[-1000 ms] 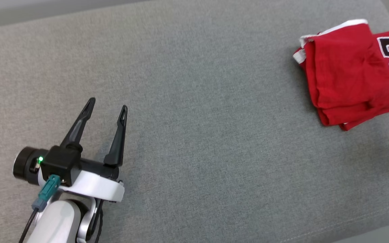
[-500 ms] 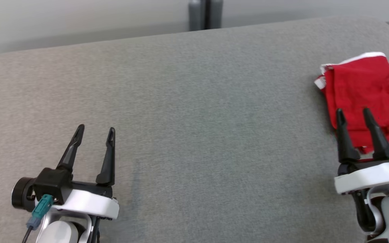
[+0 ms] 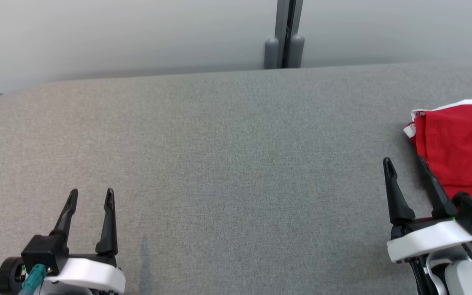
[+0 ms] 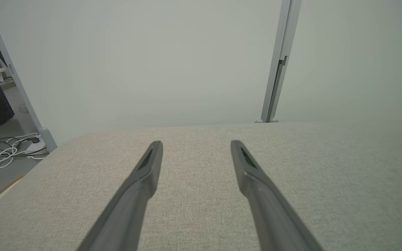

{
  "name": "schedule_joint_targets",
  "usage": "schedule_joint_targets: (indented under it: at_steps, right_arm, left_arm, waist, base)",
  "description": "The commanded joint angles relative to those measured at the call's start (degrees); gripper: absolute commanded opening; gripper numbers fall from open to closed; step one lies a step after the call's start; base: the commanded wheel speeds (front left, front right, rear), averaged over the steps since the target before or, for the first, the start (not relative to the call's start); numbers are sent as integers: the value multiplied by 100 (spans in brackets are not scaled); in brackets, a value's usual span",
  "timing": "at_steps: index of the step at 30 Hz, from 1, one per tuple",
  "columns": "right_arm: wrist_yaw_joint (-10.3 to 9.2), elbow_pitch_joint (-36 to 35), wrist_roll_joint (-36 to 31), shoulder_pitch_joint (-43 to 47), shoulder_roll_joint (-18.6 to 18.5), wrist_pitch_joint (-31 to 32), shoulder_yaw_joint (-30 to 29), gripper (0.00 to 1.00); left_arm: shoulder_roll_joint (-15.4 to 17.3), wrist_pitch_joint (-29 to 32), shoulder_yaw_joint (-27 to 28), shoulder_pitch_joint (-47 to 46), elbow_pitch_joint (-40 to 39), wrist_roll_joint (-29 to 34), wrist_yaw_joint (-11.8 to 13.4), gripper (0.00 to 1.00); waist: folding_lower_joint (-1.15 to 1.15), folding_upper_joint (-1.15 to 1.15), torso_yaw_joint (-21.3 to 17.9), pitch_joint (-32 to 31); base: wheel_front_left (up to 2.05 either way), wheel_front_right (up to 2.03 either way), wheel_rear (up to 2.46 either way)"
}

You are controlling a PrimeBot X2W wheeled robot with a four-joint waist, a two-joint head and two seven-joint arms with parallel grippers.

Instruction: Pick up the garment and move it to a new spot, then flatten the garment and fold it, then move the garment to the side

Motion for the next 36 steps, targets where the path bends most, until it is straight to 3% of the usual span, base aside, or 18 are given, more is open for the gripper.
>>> schedule_joint_targets:
  at_steps: [1, 13, 36]
  right_arm:
    - [1, -27, -54, 99, -19, 29, -41, 100]
    - [1, -287, -314, 766, 73, 326, -275, 100]
    - [1, -831, -478, 1289, 136, 642, -467, 100]
  left_arm:
    - [30, -23, 5, 62, 15, -18, 19, 100]
    - [78, 77, -46, 629, 40, -100, 97, 100]
    - [101, 99, -100, 699, -66, -175, 208, 100]
  waist:
    - [0, 0, 44, -112]
    - [0, 0, 57, -644]
    - [0, 0, 173, -762]
  base:
    - [0, 0, 0]
    - [0, 0, 0]
    - [0, 0, 0]
